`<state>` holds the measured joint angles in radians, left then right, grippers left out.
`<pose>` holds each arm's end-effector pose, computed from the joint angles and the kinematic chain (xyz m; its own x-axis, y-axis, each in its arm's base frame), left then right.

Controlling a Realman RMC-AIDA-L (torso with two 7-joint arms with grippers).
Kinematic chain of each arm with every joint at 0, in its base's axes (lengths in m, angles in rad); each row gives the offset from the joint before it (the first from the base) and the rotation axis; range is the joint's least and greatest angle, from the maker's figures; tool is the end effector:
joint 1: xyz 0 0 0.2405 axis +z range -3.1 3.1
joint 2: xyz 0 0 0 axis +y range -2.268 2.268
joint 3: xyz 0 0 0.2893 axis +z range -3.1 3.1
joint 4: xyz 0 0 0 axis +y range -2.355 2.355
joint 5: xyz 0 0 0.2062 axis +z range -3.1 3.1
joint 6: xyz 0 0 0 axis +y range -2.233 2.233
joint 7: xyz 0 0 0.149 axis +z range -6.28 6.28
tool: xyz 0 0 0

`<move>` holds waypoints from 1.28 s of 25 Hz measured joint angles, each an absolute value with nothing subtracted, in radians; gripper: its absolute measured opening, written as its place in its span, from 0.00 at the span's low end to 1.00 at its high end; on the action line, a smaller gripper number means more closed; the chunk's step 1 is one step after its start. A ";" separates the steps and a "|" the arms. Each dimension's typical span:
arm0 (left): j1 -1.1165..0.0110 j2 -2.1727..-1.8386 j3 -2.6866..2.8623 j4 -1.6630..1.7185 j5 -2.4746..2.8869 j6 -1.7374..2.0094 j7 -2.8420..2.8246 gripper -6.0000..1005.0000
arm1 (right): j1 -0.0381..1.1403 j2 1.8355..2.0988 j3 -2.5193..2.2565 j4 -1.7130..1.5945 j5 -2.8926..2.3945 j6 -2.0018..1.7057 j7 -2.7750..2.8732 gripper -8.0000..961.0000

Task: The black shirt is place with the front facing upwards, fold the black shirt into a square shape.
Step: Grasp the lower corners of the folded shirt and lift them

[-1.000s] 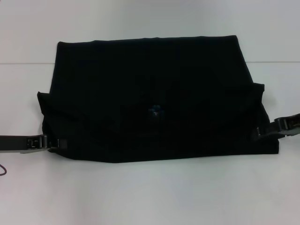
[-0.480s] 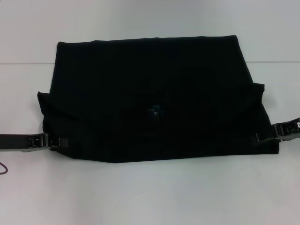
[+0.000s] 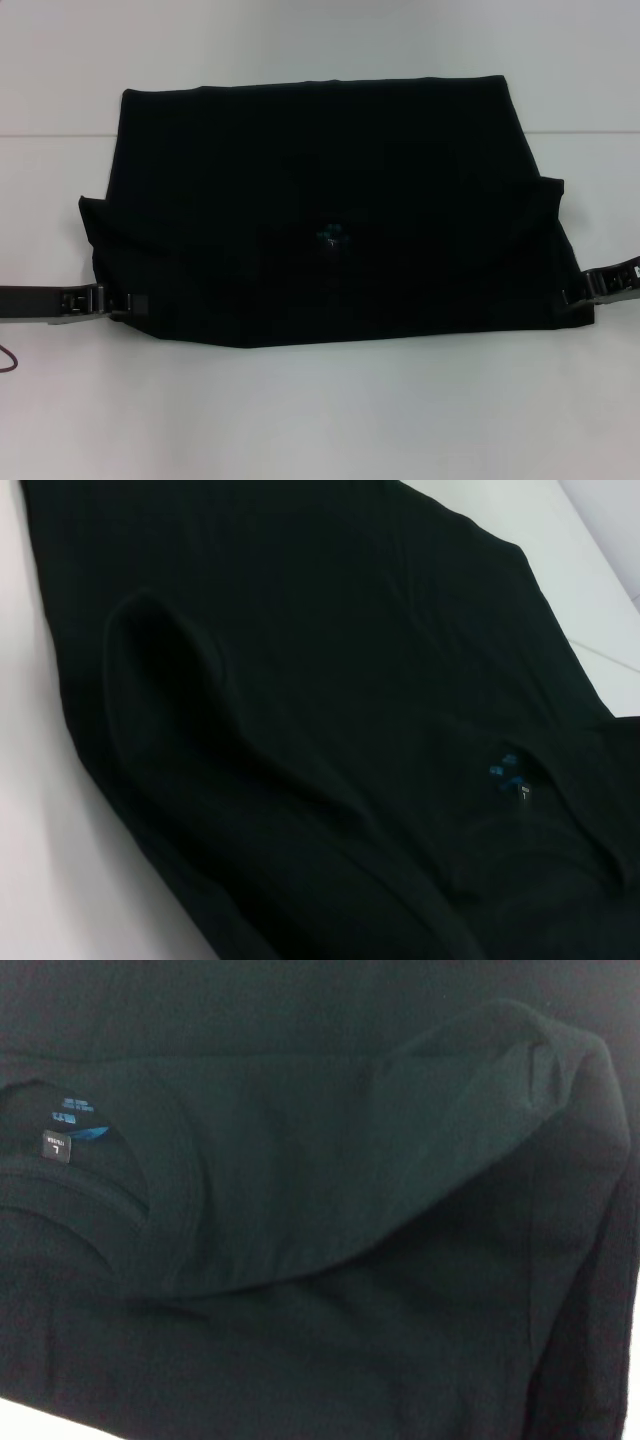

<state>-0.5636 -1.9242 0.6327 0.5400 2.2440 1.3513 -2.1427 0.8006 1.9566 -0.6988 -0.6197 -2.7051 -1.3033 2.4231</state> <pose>-0.3565 0.3652 0.0243 0.2715 0.8692 0.4133 0.9619 -0.2592 -0.0867 0.3112 0.4214 0.0177 0.3661 -0.9205 -0.1363 -0.8741 -0.2899 -0.3897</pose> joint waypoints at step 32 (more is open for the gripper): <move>-0.580 -1.878 0.635 0.540 2.347 1.763 -2.197 0.05 | 0.748 1.874 -0.718 -0.646 -2.705 -1.685 2.265 0.03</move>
<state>-0.5803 -1.8782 0.6355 0.5400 2.3471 1.7635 -2.1975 0.7475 1.8741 -0.7177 -0.6456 -2.7047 -1.6851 2.2653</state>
